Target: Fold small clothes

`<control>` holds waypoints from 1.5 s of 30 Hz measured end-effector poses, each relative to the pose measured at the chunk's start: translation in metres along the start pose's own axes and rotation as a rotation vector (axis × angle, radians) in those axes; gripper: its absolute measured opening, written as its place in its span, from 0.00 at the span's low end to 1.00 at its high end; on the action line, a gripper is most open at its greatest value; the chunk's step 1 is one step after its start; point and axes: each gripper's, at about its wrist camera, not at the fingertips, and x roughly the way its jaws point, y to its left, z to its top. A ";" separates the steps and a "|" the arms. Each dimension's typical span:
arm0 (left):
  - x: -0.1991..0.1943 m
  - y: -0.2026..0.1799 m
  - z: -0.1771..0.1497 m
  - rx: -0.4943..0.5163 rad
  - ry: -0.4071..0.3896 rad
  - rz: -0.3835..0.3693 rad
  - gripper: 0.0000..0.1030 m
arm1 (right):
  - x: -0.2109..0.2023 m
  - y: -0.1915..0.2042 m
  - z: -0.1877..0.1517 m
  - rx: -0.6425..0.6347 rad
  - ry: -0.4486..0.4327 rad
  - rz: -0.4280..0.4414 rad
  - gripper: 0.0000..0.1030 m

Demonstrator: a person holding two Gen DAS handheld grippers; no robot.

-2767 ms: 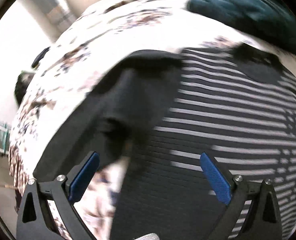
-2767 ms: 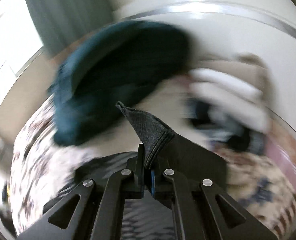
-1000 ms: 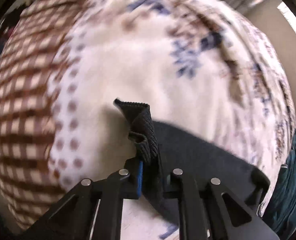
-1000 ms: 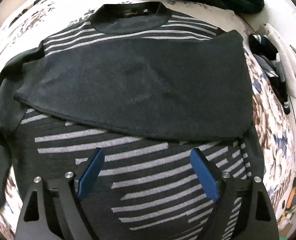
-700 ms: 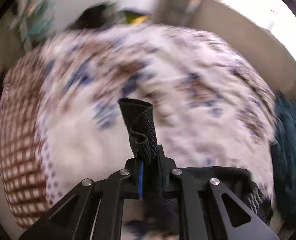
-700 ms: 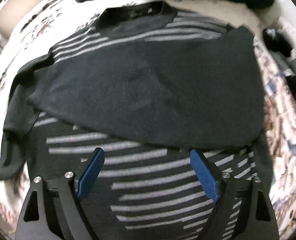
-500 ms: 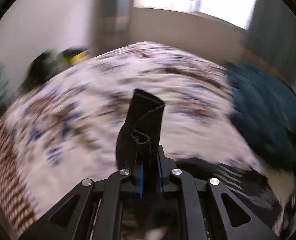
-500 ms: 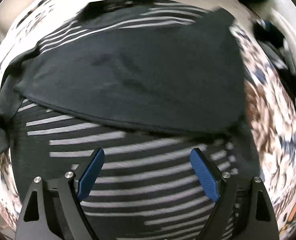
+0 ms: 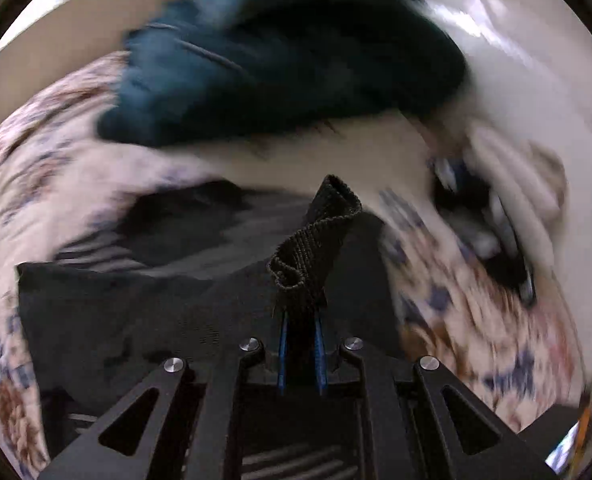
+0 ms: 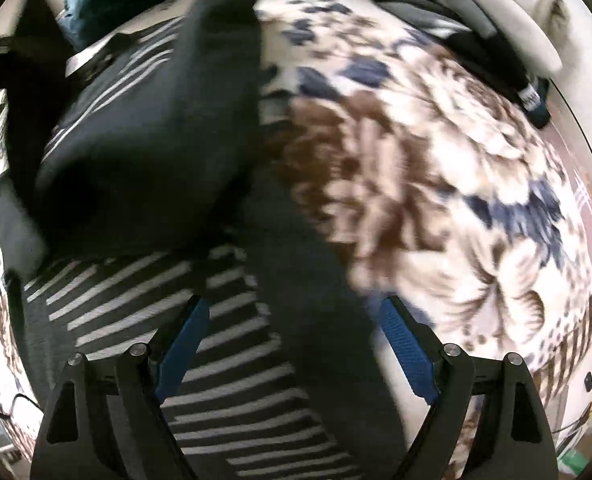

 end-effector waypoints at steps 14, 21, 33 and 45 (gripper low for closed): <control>-0.053 0.096 -0.043 -0.227 0.050 0.009 0.78 | -0.042 -0.052 0.072 0.081 -0.003 0.183 0.86; -0.048 0.267 -0.088 -0.481 0.100 0.376 0.78 | -0.015 0.038 0.144 -0.025 -0.035 0.212 0.86; -0.005 0.309 -0.111 -0.481 0.155 0.250 0.04 | 0.007 0.091 0.158 -0.132 -0.039 0.060 0.09; -0.047 0.391 -0.124 -0.645 0.114 0.206 0.02 | 0.005 0.091 0.200 -0.190 0.024 -0.117 0.07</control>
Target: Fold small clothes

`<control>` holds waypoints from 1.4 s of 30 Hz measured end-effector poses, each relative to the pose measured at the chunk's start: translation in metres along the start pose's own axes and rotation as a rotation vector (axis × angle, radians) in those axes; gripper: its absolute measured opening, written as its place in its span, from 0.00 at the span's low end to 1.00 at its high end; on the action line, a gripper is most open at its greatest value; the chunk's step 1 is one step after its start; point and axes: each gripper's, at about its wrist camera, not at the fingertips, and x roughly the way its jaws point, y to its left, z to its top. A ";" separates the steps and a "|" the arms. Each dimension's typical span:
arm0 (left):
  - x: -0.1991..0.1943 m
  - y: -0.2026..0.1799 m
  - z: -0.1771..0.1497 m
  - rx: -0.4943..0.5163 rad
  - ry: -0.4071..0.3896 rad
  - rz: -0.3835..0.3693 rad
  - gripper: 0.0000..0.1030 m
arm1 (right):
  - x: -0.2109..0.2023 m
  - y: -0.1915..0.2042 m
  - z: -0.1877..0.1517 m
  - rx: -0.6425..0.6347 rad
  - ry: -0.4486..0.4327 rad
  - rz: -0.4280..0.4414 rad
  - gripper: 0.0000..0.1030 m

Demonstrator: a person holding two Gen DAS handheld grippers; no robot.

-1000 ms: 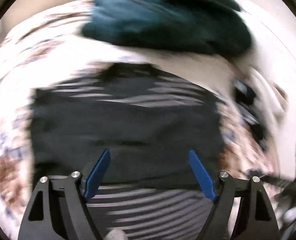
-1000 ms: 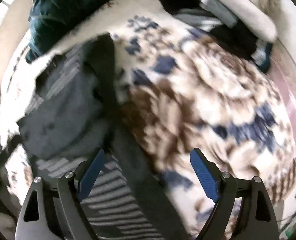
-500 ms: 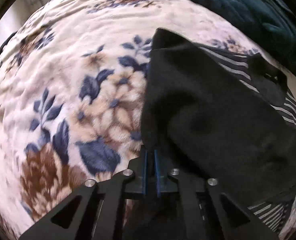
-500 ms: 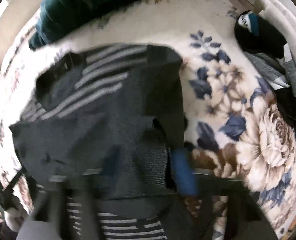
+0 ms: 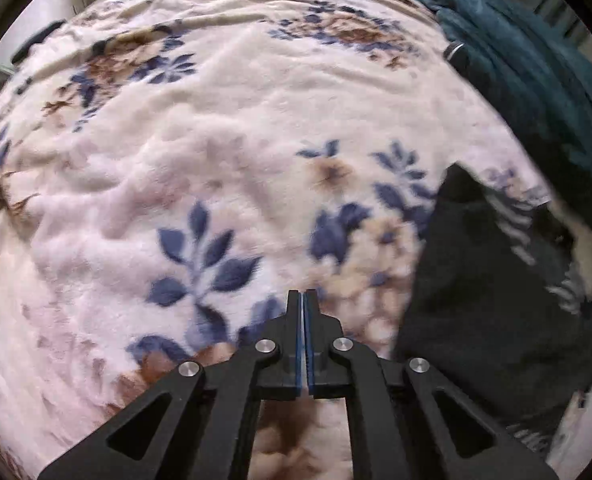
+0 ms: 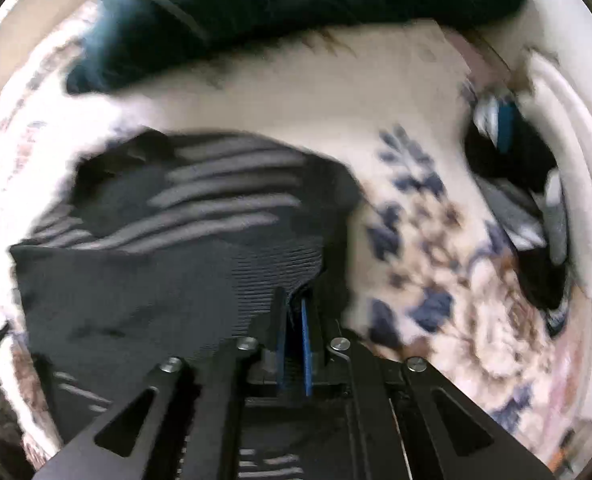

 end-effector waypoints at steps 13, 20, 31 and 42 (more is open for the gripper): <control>0.026 -0.082 0.039 0.141 0.016 -0.094 0.62 | -0.009 0.098 0.031 -0.286 -0.059 0.217 0.58; 0.090 -0.094 0.075 0.235 0.077 0.020 0.70 | 0.061 0.143 0.036 -0.417 0.114 0.142 0.58; 0.021 -0.074 0.064 0.238 -0.003 0.018 0.69 | 0.003 0.080 0.026 -0.215 0.009 0.173 0.52; -0.018 -0.048 -0.041 0.118 0.055 0.011 0.71 | 0.004 -0.050 -0.033 0.232 0.021 0.279 0.58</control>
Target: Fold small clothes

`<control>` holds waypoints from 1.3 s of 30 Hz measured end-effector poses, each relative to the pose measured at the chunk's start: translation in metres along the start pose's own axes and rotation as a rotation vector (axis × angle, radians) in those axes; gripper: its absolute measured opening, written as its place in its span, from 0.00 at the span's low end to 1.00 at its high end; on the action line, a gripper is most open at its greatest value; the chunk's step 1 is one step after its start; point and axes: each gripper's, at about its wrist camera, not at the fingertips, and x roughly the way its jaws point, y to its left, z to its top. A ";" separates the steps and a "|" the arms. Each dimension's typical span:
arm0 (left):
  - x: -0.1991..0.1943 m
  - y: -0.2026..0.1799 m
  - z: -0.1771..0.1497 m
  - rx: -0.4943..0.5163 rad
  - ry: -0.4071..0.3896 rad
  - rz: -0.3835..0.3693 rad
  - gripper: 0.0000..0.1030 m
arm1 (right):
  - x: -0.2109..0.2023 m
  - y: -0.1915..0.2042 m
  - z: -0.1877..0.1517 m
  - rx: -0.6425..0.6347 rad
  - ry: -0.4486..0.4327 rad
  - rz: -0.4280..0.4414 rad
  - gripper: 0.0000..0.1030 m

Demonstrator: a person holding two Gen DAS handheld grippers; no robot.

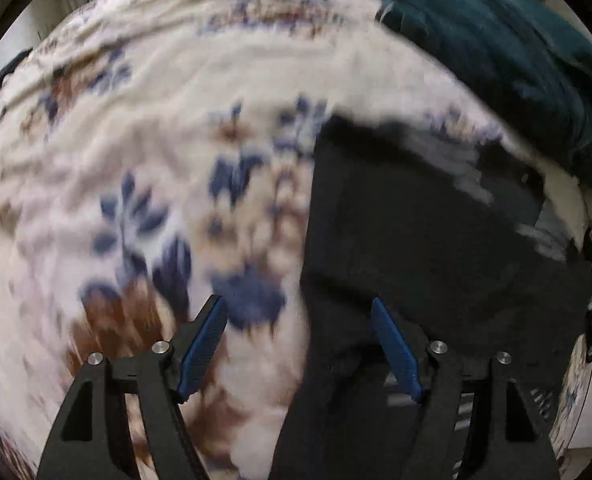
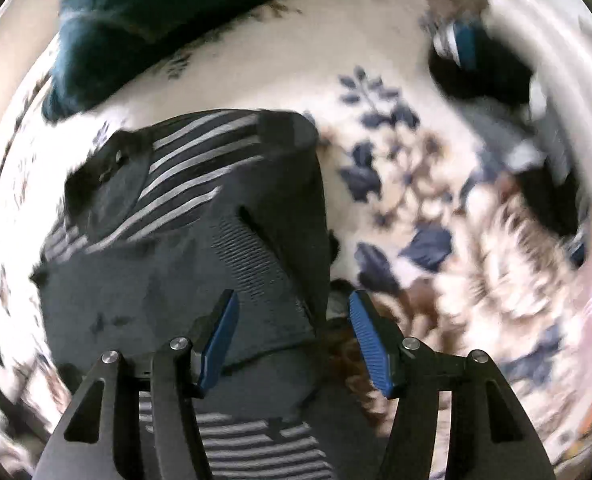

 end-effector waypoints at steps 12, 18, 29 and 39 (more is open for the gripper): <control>-0.021 -0.020 -0.029 0.099 -0.018 0.026 0.71 | -0.018 0.004 -0.023 -0.102 0.043 -0.067 0.61; -0.091 -0.100 -0.094 0.175 0.002 -0.131 0.71 | -0.082 -0.029 -0.063 -0.117 0.069 -0.049 0.65; -0.069 -0.333 -0.269 0.135 0.324 -0.347 0.71 | -0.102 -0.107 -0.027 -0.288 0.162 0.010 0.65; -0.037 -0.331 -0.360 -0.064 0.389 -0.325 0.05 | -0.046 -0.126 -0.015 -0.458 0.289 0.031 0.65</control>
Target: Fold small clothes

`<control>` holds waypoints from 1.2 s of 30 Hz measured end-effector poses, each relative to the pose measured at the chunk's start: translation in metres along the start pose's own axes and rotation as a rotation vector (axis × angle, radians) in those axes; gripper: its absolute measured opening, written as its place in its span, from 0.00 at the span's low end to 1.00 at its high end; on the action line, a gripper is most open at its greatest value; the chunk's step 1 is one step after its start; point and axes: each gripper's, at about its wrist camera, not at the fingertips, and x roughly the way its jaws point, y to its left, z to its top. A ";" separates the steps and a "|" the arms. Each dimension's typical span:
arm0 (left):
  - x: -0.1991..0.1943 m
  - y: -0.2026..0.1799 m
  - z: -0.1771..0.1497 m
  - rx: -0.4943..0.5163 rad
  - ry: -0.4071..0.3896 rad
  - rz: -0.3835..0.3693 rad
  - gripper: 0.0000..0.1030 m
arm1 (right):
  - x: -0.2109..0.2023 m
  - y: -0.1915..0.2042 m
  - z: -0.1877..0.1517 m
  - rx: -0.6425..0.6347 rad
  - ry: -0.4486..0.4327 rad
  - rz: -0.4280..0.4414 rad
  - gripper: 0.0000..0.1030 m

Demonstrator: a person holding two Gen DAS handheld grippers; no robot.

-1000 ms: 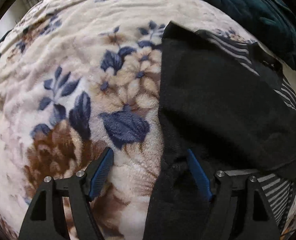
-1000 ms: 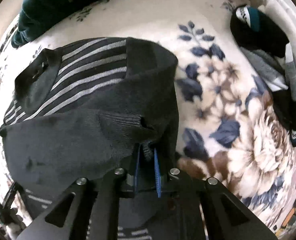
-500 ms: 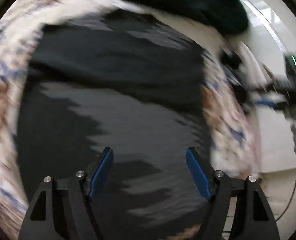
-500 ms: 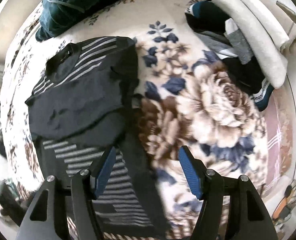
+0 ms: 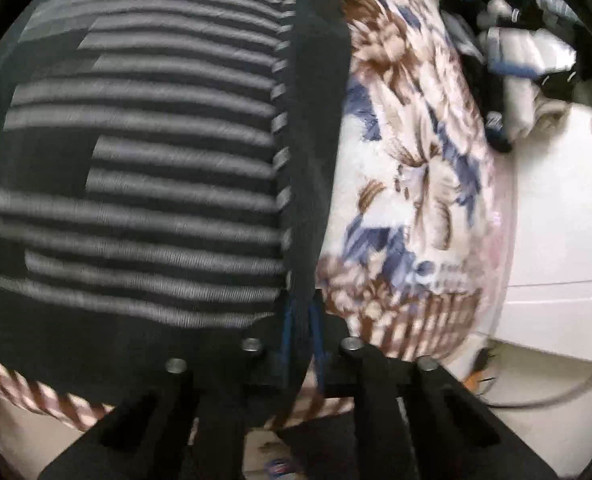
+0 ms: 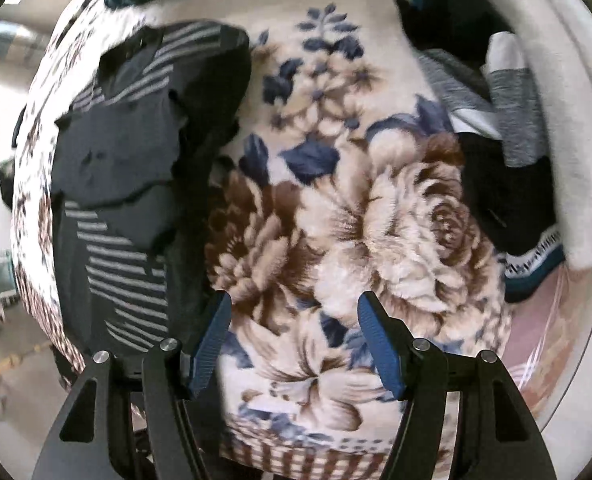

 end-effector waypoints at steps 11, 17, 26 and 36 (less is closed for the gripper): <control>-0.035 0.046 -0.016 -0.294 -0.161 0.125 0.20 | 0.019 0.010 0.031 -0.052 0.023 0.032 0.65; -0.051 -0.013 -0.011 -0.159 -0.278 0.155 0.70 | 0.010 0.023 0.073 -0.066 -0.031 0.123 0.65; 0.041 -0.031 -0.001 -0.002 -0.140 0.295 0.69 | 0.056 0.041 0.162 -0.099 -0.033 0.287 0.67; 0.052 -0.021 0.005 0.026 -0.186 0.309 0.70 | 0.100 0.053 0.196 -0.031 -0.061 0.427 0.77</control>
